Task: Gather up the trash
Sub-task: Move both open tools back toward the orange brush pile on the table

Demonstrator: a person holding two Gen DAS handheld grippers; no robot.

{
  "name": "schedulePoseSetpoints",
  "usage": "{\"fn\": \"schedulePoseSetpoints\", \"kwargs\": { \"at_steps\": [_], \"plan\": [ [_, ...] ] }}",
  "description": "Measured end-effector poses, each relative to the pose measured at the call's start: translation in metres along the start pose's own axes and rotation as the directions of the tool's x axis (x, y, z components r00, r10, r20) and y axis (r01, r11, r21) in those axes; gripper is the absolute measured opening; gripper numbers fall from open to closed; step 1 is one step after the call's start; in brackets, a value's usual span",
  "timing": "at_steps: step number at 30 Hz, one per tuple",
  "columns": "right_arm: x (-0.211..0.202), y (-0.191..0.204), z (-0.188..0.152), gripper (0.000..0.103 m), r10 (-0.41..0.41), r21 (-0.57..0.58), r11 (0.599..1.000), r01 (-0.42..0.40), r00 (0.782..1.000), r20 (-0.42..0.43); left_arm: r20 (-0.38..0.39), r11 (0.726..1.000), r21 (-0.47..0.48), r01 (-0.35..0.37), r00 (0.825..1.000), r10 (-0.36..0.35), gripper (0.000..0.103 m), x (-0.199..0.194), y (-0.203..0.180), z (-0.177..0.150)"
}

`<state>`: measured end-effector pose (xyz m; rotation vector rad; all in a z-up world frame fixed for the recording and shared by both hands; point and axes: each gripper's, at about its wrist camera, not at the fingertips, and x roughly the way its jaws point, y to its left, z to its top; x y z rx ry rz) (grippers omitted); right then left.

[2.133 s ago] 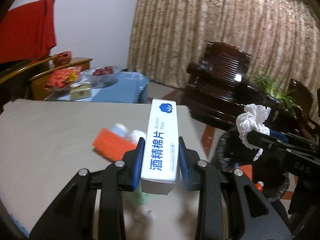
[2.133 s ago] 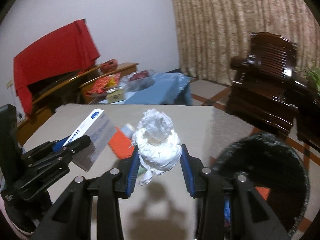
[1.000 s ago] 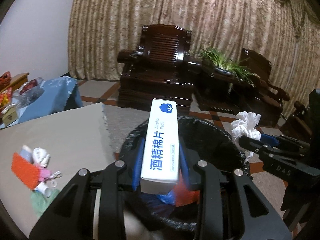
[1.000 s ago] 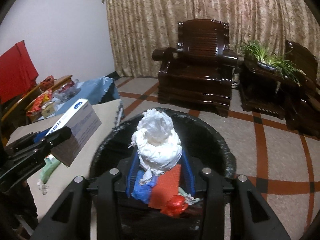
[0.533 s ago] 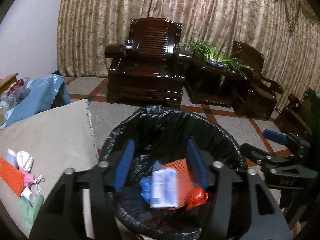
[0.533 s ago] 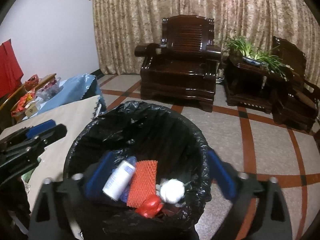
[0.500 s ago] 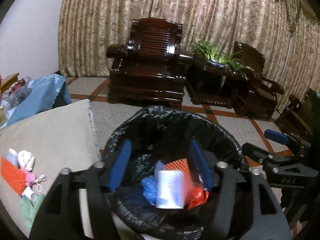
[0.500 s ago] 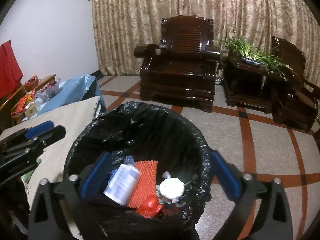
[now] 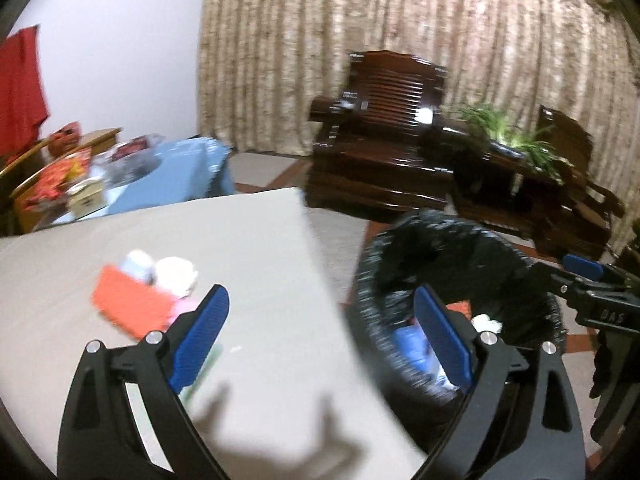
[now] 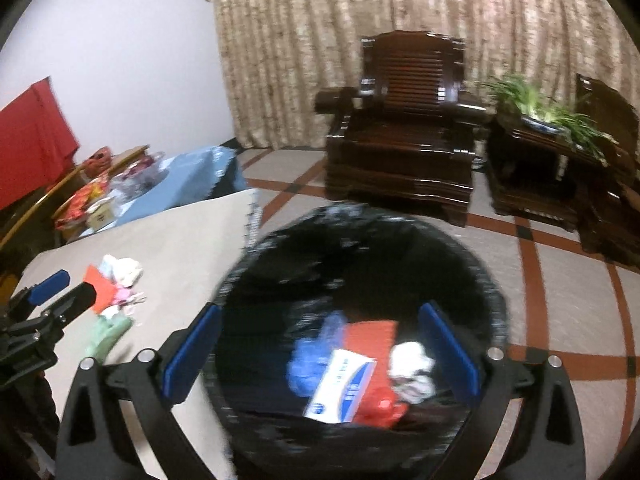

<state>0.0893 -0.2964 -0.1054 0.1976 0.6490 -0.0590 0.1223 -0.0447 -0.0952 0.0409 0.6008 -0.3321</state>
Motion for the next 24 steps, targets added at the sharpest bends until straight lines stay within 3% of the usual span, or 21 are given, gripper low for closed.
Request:
{"fn": "schedulePoseSetpoints", "kwargs": {
  "at_steps": [9, 17, 24],
  "plan": [
    [0.02, 0.091, -0.011, 0.097, 0.146, -0.129, 0.98, -0.149, 0.989, -0.033, -0.025, 0.978, -0.097, -0.184, 0.983, 0.183, 0.091, -0.039, 0.087, -0.03],
    [0.033, 0.149, -0.021, 0.097, 0.24, -0.213, 0.946, -0.243, 0.97, -0.04, -0.057, 0.952, -0.163, -0.261, 0.965, 0.255, 0.091, -0.049, 0.133, -0.05],
    [0.052, 0.187, -0.04, 0.097, 0.286, -0.25, 0.919, -0.305, 0.952, -0.109, -0.078, 0.926, -0.201, -0.318, 0.948, 0.308, 0.091, -0.054, 0.163, -0.065]
  ]
}}
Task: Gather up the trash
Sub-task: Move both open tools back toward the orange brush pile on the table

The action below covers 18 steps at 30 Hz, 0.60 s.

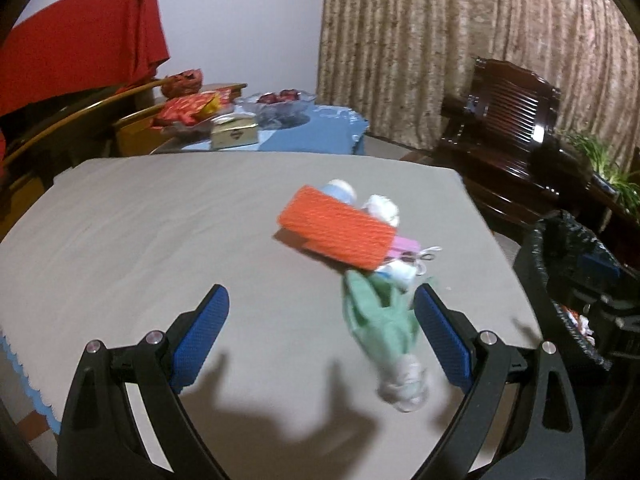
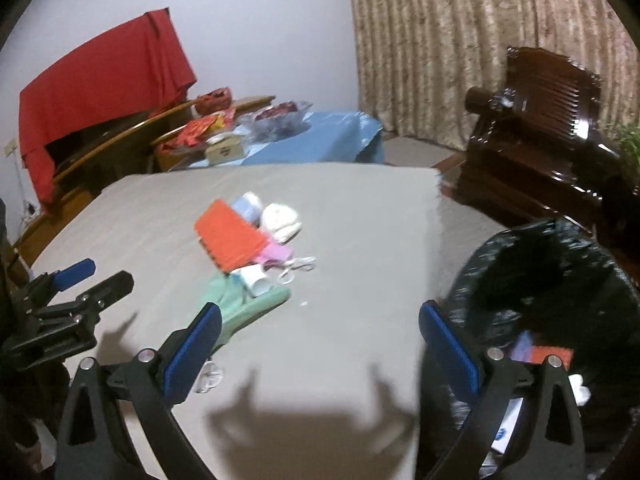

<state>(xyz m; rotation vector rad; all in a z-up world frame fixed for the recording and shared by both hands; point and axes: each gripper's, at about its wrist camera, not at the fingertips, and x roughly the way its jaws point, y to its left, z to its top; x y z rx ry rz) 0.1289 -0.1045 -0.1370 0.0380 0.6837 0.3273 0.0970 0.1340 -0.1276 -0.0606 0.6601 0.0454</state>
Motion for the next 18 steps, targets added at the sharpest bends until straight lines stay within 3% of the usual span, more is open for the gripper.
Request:
{"fn": "schedulePoseSetpoints", "kwargs": {
  "at_steps": [18],
  "plan": [
    [0.088, 0.052, 0.043, 0.097, 0.071, -0.086, 0.994, -0.073, 0.997, -0.031, -0.011, 0.99, -0.097, -0.099, 0.995, 0.098, 0.091, 0.036, 0.066, 0.014]
  ]
}}
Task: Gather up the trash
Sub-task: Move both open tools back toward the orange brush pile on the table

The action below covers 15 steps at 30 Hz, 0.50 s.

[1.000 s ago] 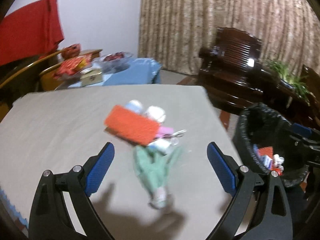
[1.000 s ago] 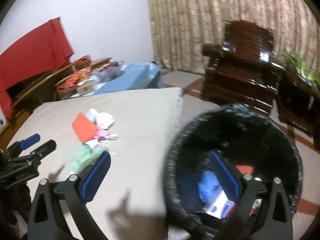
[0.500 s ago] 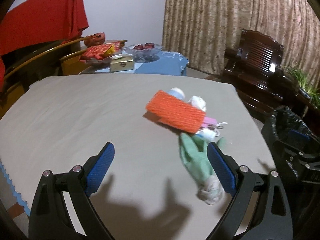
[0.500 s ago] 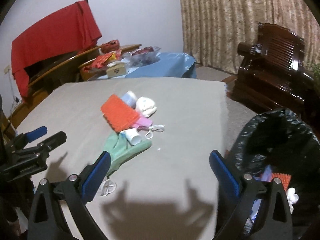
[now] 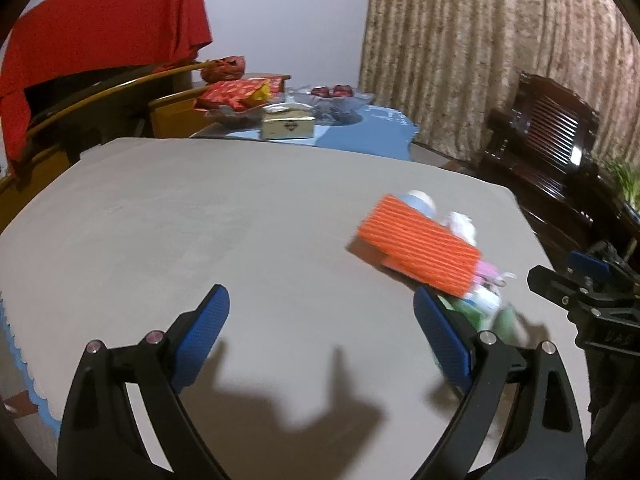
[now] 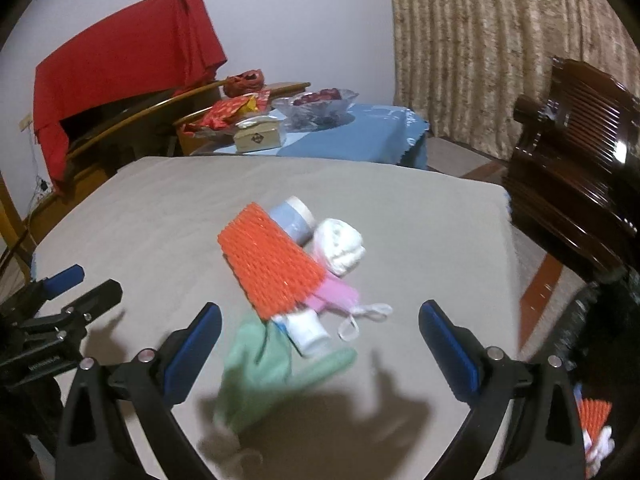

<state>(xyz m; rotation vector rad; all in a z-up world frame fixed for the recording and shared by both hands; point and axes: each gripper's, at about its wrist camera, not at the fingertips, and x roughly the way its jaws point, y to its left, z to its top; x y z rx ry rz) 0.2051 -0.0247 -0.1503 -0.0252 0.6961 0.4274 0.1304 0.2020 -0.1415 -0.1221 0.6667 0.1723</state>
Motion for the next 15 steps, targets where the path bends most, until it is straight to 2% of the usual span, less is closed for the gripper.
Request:
{"fn": "schedulePoseSetpoints", "kwargs": {
  "at_steps": [13, 15],
  "plan": [
    [0.076, 0.026, 0.023, 0.096, 0.041, -0.09, 0.995, -0.049, 0.995, -0.086, -0.038, 0.998, -0.041, -0.045, 0.998, 0.043, 0.091, 0.038, 0.031, 0.014],
    [0.083, 0.028, 0.023, 0.093, 0.045, -0.097, 0.994, -0.055, 0.994, -0.1, -0.041, 0.998, -0.045, -0.046, 0.998, 0.044, 0.091, 0.042, 0.033, 0.015]
  ]
}}
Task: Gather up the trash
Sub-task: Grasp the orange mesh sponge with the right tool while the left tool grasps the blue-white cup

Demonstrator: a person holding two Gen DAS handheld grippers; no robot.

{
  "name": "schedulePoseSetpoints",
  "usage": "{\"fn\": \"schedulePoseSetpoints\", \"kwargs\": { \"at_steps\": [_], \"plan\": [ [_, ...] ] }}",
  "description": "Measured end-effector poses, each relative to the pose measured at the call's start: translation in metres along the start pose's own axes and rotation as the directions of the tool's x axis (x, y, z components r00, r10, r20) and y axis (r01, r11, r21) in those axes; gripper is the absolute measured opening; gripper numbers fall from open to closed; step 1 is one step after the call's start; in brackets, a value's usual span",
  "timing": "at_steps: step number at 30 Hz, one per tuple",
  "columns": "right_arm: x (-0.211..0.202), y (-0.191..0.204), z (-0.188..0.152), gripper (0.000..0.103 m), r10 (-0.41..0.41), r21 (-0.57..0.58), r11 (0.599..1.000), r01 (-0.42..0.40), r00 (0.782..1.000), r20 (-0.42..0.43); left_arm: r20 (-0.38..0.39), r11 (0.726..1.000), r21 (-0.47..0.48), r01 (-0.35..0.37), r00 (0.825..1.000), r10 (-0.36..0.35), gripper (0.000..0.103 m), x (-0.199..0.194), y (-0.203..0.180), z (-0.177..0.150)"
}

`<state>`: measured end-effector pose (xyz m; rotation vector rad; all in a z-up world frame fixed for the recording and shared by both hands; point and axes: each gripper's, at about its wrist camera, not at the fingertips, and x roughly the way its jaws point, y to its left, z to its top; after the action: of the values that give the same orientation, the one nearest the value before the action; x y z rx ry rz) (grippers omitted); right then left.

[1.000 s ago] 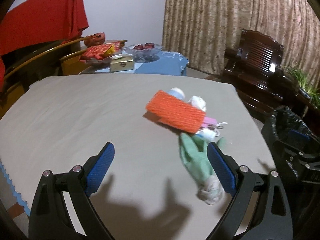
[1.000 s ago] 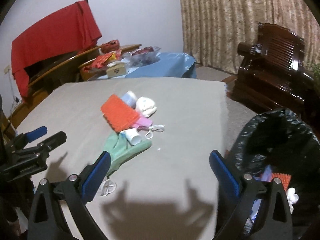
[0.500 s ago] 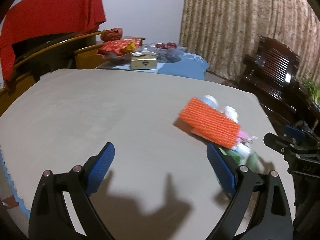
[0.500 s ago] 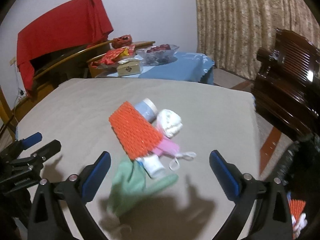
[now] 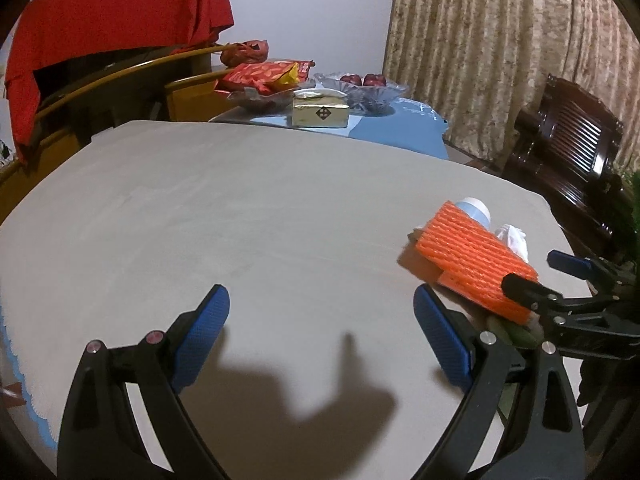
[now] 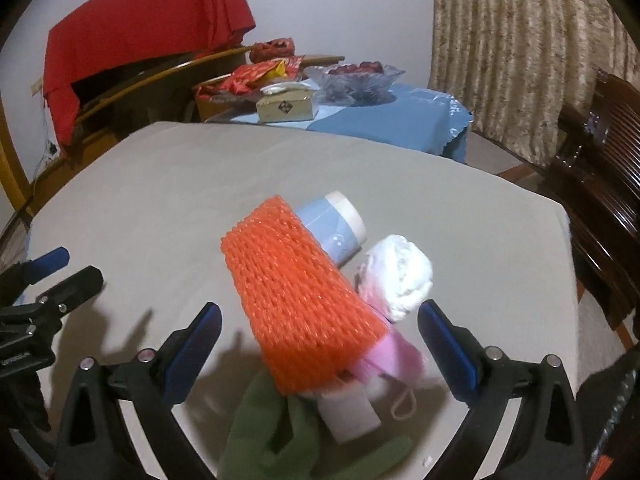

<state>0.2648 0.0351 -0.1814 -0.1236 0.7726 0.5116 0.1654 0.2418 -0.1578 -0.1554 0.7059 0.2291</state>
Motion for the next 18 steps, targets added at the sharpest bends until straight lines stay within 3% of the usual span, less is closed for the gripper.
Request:
{"fn": "schedulePoseSetpoints", "kwargs": {
  "at_steps": [3, 10, 18],
  "plan": [
    [0.011, 0.003, -0.001, 0.078, 0.021, -0.012, 1.0, -0.021, 0.999, -0.036, -0.002, 1.0, -0.001, 0.001, 1.0, -0.001, 0.091, 0.004, -0.001, 0.001],
    [0.011, 0.003, -0.008, 0.019, 0.094, -0.001, 0.996, -0.094, 0.993, -0.075, 0.003, 1.0, 0.004, 0.009, 1.0, -0.009, 0.091, 0.004, -0.005, 0.004],
    [-0.022, -0.006, -0.008, 0.012, 0.135, 0.041, 0.99, -0.134, 0.991, -0.021, 0.02, 1.0, 0.013, 0.024, 1.0, -0.024, 0.091, -0.004, -0.018, 0.008]
  ]
}}
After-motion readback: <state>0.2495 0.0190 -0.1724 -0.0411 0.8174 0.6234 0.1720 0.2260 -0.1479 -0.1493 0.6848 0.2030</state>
